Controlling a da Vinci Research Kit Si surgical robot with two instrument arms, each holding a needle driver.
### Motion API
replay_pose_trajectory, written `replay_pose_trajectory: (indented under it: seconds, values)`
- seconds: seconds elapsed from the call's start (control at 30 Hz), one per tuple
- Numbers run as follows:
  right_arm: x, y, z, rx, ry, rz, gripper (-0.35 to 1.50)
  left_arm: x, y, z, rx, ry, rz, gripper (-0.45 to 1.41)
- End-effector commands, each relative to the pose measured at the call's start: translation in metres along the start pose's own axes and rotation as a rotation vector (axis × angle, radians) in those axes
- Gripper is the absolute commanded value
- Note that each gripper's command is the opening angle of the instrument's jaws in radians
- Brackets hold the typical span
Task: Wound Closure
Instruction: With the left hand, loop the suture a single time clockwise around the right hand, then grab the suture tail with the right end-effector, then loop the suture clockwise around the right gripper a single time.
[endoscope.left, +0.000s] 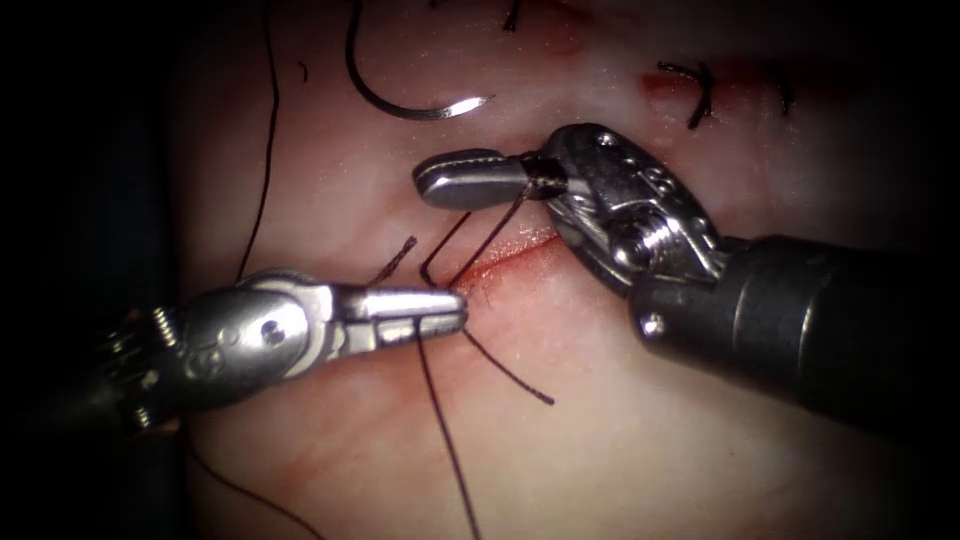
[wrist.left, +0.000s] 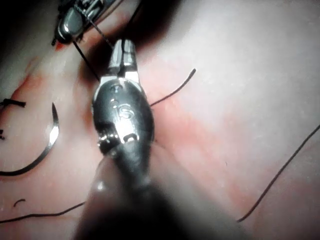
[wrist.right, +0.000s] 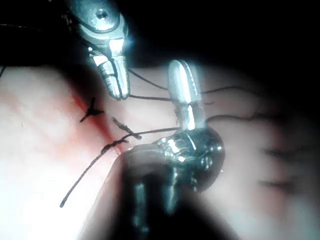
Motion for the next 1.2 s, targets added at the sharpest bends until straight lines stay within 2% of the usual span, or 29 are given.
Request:
replay_pose_trajectory:
  seconds: [0.03, 0.3, 0.33, 0.47, 0.53, 0.57, 0.6, 0.63, 0.73, 0.87, 1.03, 1.2]
  values:
    - [0.0, 0.0003, 0.0, 0.011, -0.02, -0.022, -0.35, -0.0006, -0.0008, 0.0005, -0.009, 0.004, -0.003, -0.35]
    - [-0.0002, -0.0008, -0.0006, 0.104, -0.176, -0.084, -0.35, -0.0021, -0.0012, 0.0009, -0.055, 0.022, -0.031, -0.35]
    - [-0.0003, -0.0009, -0.0005, 0.13, -0.217, -0.093, -0.35, -0.0026, -0.001, 0.001, -0.068, 0.025, -0.038, -0.35]
    - [-0.0003, -0.001, -0.0005, 0.165, -0.273, -0.11, -0.35, -0.0033, -0.001, 0.0012, -0.086, 0.024, -0.044, -0.35]
    - [-0.0003, -0.0013, -0.0007, 0.223, -0.364, -0.136, -0.35, -0.0039, -0.0013, 0.0011, -0.109, 0.003, -0.051, -0.35]
    - [-0.0003, -0.0013, -0.0007, 0.223, -0.364, -0.136, -0.35, -0.0039, -0.0013, 0.0011, -0.109, 0.003, -0.051, -0.35]
    - [-0.0003, -0.0016, -0.0008, 0.281, -0.452, -0.16, -0.35, -0.0042, -0.0014, 0.0011, -0.119, -0.003, -0.049, -0.35]
    - [-0.0003, -0.0016, -0.0008, 0.281, -0.452, -0.16, -0.35, -0.0042, -0.0014, 0.0011, -0.119, -0.003, -0.049, -0.35]
    - [0.0002, -0.0022, -0.0007, 0.37, -0.591, -0.189, -0.35, -0.0046, -0.0015, 0.0011, -0.139, -0.015, -0.057, -0.35]
    - [0.0004, -0.0023, -0.0001, 0.395, -0.617, -0.205, -0.35, -0.0047, -0.0014, 0.0012, -0.142, -0.014, -0.057, -0.35]
    - [-0.0012, -0.0016, 0.0023, 0.474, -0.719, -0.217, -0.35, -0.0045, -0.0011, 0.0019, -0.15, -0.015, -0.057, -0.35]
    - [-0.0007, -0.0018, 0.0032, 0.495, -0.752, -0.221, -0.35, -0.0042, -0.0004, 0.0019, -0.171, -0.025, -0.057, -0.35]
